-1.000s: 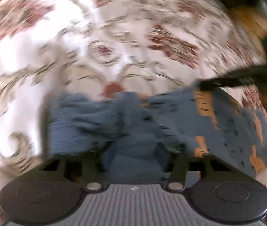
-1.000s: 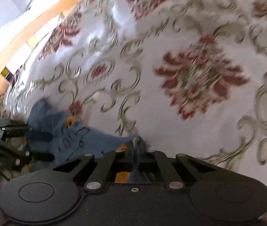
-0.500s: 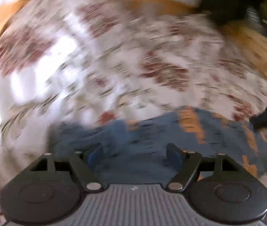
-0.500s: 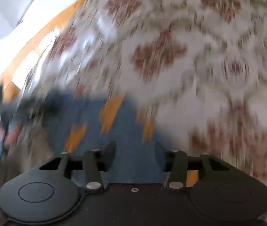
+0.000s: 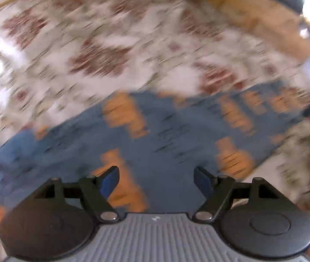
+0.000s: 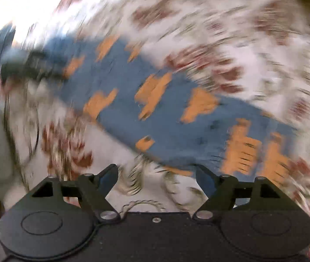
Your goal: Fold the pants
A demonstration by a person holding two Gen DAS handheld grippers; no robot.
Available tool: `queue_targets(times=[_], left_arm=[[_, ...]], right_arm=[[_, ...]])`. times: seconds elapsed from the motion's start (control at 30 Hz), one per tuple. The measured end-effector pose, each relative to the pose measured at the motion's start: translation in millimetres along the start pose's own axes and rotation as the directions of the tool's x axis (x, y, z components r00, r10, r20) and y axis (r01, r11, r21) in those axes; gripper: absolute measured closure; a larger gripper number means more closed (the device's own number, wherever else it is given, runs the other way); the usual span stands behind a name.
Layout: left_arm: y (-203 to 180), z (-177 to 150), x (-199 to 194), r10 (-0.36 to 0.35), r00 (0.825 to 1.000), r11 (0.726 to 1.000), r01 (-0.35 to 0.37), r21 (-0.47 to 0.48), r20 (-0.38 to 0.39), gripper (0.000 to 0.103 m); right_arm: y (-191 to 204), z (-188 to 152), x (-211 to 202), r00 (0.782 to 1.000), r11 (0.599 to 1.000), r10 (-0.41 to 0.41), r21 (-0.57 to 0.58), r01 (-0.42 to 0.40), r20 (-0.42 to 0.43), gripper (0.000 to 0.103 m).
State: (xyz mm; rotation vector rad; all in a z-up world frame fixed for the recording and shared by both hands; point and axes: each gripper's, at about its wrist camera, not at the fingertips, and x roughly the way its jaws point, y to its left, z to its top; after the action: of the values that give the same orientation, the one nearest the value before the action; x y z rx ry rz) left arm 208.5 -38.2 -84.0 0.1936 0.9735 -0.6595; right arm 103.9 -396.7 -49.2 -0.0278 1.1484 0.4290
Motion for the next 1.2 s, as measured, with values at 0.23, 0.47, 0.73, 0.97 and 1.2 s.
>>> queue_targets(times=[0.23,0.47,0.73,0.97,1.2], left_arm=[[-89.4,41.8,79.9,-0.035,0.986,0.977,0.068,0.200,-0.165,0.024],[-106.5,75.5,87.4,0.057,0.970,0.942,0.027,0.334,-0.237,0.022],[-187.1,198.4,135.9,-0.176,0.967,0.905,0.232,0.357,-0.182,0.018],[-234.8,229.5,218.6,-0.243,0.861,0.843,0.416,0.342,-0.448,0.018],[-234.0,212.2,248.7,-0.193,0.818,0.827,0.433,0.359,-0.542,0.021]], right_arm=[[-82.3,-35.8,0.8,0.999,0.950,0.004,0.313,-0.021,0.055,0.036],[-112.5,-89.0,-28.8,0.971,0.898,0.087,0.405,-0.173,0.222,0.029],[-142.4,-93.0,-14.8,0.941,0.831,0.174,0.469,-0.299,0.290,0.029],[-154.7,-92.3,-11.1,0.916,0.729,0.274,0.559,-0.396,0.292,0.027],[-162.6,-83.3,4.5,0.954,0.642,0.162,0.708,-0.295,0.251,0.047]])
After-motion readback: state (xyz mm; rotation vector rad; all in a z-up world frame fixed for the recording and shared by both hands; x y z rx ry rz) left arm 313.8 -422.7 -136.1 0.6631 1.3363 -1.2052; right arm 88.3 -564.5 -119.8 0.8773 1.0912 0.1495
